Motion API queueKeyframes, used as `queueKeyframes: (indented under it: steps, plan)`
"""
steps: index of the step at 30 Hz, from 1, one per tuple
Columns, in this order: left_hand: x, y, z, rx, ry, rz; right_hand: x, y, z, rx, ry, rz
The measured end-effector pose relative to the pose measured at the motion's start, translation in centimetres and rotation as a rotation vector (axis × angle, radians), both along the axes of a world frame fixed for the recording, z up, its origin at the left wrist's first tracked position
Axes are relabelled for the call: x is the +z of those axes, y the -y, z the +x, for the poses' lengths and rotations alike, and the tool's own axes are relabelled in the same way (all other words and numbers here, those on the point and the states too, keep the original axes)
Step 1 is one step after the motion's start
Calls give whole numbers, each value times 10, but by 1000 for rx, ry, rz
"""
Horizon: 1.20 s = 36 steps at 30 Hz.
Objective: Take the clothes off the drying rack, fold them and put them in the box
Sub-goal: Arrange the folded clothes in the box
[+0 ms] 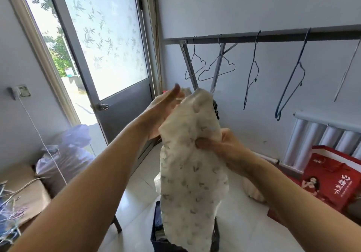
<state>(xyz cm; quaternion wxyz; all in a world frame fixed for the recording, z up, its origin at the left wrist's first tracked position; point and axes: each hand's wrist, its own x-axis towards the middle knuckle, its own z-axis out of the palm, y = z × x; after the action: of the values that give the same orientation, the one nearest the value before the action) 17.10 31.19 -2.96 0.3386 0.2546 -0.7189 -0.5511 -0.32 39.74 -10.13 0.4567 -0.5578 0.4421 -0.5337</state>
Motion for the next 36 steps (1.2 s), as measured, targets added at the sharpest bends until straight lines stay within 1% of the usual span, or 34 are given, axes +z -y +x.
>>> queueKeyframes:
  steps: [1, 2, 3, 4, 5, 6, 7, 10, 11, 13, 15, 17, 19, 20, 22, 23, 24, 25, 27, 28, 29, 30, 31, 32, 33, 34, 35, 36]
  plan:
    - [-14, 3, 5, -48, -125, 245, 4, 1, -3, -32, 18, -8]
    - [-30, 3, 8, -111, -197, 428, 7, 2, -6, -73, 32, -7]
    - [-48, 0, 11, -169, -238, 524, 9, 5, -9, -123, 44, 9]
    - [-65, -5, 11, -233, -254, 549, 10, 8, -12, -175, 56, 26]
    - [-78, -10, 10, -286, -264, 529, 10, 11, -14, -221, 65, 39]
    - [-86, -14, 7, -295, -246, 463, 9, 13, -15, -265, 56, 49]
    - [-91, -18, 3, -243, -202, 365, 8, 15, -15, -296, 42, 56]
    - [-86, -26, -11, 123, -33, 169, 2, 20, -18, -353, 31, 121]
    - [-86, -26, -16, 234, -13, 151, 1, 22, -19, -345, 65, 149]
    - [-88, -25, -23, 369, -55, 166, -4, 27, -24, -328, 114, 197]
    - [-91, -25, -27, 422, -129, 178, -10, 25, -30, -294, 61, 213]
    - [-93, -24, -29, 447, -176, 139, -15, 18, -36, -138, -35, 161]
    - [-92, -22, -33, 500, -172, 66, -18, 12, -40, 41, -143, 111]
    - [-92, -22, -35, 515, -156, 50, -21, 11, -40, 55, -186, 104]
    - [-89, -21, -34, 461, -108, 67, -23, 16, -41, -32, -285, 96]
    - [-87, -21, -31, 390, -56, 63, -23, 18, -41, -82, -336, 74]
    - [-85, -21, -28, 317, 36, 19, -23, 20, -43, -122, -393, 54]
    - [-83, -21, -24, 279, 178, -83, -23, 23, -45, -145, -442, 42]
    - [-83, -18, -19, 318, 486, -386, -22, 26, -52, -166, -554, 28]
    - [-82, -17, -18, 361, 567, -519, -21, 26, -55, -179, -616, 15]
    - [-79, -17, -17, 404, 603, -611, -20, 27, -58, -201, -662, -5]
    - [-76, -16, -14, 435, 610, -646, -19, 27, -62, -207, -675, -28]
    - [-73, -14, -11, 454, 585, -636, -16, 27, -64, -186, -636, -43]
    - [-72, -9, -7, 466, 508, -564, -12, 25, -65, -148, -520, -45]
    - [-70, -6, -5, 466, 386, -438, -7, 23, -64, -102, -371, -30]
    - [-69, -4, -4, 447, 222, -277, -4, 21, -62, -75, -246, -16]
    - [-70, -3, -5, 400, 49, -111, -1, 21, -58, -64, -161, -14]
    - [-73, -4, -7, 330, -72, 25, 1, 23, -55, -65, -118, -25]
